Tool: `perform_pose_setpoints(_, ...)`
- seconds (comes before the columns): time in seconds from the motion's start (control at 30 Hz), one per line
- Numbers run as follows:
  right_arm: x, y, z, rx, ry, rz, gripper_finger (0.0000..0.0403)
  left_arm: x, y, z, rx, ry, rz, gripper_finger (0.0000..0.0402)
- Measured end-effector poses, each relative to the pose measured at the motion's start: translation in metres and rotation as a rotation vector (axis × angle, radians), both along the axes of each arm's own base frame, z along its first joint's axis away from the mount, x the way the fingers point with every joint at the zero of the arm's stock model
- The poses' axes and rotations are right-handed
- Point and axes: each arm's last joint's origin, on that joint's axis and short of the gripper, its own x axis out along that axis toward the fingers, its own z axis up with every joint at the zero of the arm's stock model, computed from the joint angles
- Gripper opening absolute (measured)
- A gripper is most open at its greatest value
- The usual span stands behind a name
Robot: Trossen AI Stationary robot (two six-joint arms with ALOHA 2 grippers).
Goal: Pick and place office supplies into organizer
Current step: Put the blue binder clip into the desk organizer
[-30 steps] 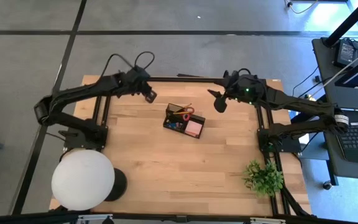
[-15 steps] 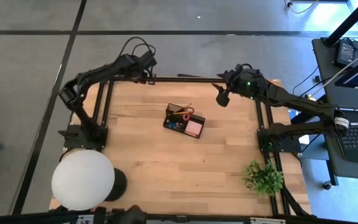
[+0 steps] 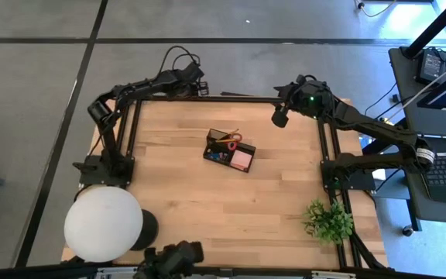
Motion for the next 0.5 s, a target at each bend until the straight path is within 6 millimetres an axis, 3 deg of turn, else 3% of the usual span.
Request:
perform_pose_setpoints(0.3, -0.007, -0.011, 0.0, -0.019, 0.018, -0.044, 0.0228, 0.008, 0.007, -0.004, 0.164, -0.106, 0.385, 0.0075)
perform_pose_setpoints(0.5, -0.013, -0.02, 0.001, -0.042, 0.023, -0.081, 0.0228, 0.008, 0.007, -0.004, 0.189, -0.123, 0.444, 0.0075)
